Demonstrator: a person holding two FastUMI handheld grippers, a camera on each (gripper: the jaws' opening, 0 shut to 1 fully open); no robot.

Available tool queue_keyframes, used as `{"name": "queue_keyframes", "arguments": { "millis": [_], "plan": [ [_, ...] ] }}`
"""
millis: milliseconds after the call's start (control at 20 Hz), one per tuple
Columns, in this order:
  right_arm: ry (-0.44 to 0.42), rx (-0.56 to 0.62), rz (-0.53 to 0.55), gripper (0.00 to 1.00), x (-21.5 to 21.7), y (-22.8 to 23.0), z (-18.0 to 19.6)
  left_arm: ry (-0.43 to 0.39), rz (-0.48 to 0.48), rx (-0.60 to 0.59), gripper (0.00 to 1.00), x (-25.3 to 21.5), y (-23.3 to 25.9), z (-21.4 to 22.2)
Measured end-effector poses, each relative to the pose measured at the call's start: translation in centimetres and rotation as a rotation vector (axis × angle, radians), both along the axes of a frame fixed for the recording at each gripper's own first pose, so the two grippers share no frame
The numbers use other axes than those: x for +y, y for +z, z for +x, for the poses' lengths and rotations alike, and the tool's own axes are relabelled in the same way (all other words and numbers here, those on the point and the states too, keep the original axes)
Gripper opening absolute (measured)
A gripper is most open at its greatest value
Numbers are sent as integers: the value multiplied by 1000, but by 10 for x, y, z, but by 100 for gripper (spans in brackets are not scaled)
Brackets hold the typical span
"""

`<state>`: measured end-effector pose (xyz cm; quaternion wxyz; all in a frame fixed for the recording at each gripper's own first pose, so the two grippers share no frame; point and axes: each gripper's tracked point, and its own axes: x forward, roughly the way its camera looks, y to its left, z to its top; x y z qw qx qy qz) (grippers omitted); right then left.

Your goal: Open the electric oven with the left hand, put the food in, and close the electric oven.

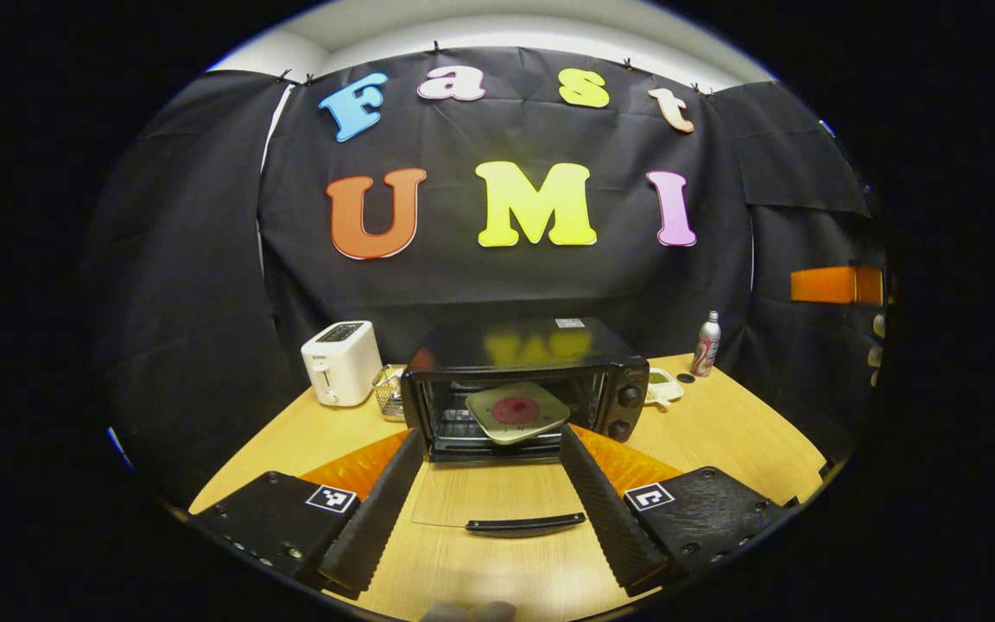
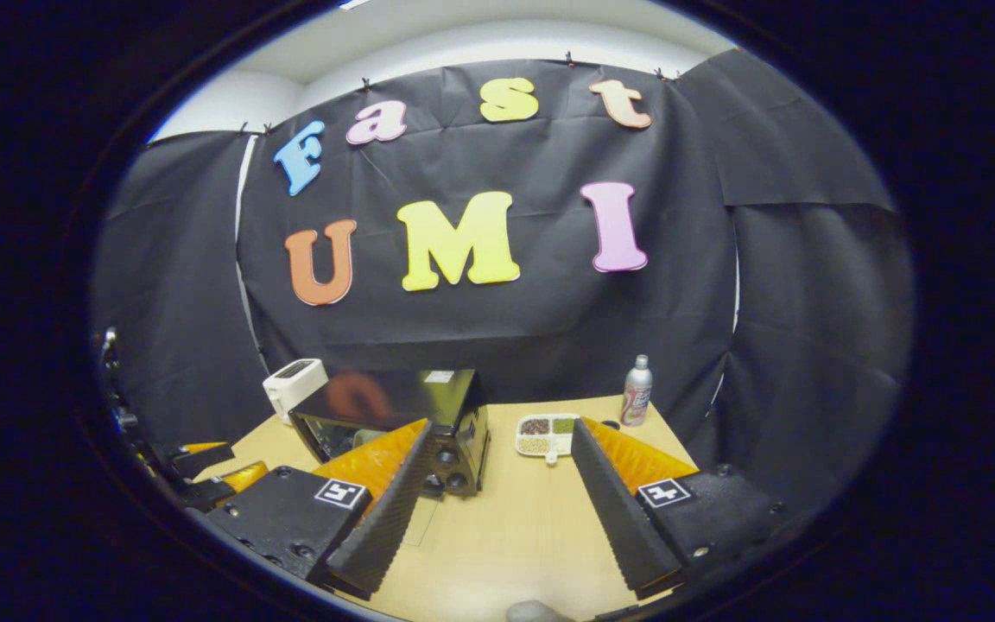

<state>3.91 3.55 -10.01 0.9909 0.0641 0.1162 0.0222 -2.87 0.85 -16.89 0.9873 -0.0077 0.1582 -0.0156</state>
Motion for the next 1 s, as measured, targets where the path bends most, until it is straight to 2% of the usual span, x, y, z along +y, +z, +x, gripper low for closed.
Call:
{"name": "queue_keyframes", "arguments": {
  "millis": [200, 250, 300, 350, 500, 550, 650, 800, 950, 1000],
  "plan": [
    [-21, 36, 5, 96, -9, -4, -15, -30, -8, 85, 97, -15, -51, -6],
    [-25, 38, 3, 99, -13, -3, -19, -42, -21, 124, 97, -20, -66, -10],
    [-33, 35, 0, 96, -16, 0, -23, -45, -28, 153, 97, -24, -79, -14],
    [-37, 34, -3, 99, -18, 0, -25, -52, -36, 177, 97, -27, -92, -17],
    [-52, 46, -10, 96, -21, 0, -32, -62, -51, 249, 97, -35, -122, -24],
    [-56, 50, -14, 99, -22, -2, -33, -64, -48, 272, 97, -37, -132, -25],
    [-60, 52, -14, 96, -23, 0, -36, -72, -50, 293, 97, -41, -147, -25],
    [-73, 61, -22, 99, -25, 0, -44, -77, -40, 358, 97, -45, -178, -27],
    [-84, 66, -34, 96, -28, 1, -48, -73, -19, 393, 97, -47, -199, -23],
    [-85, 67, -35, 99, -29, 2, -48, -76, -13, 391, 97, -47, -204, -20]
  ]
}}
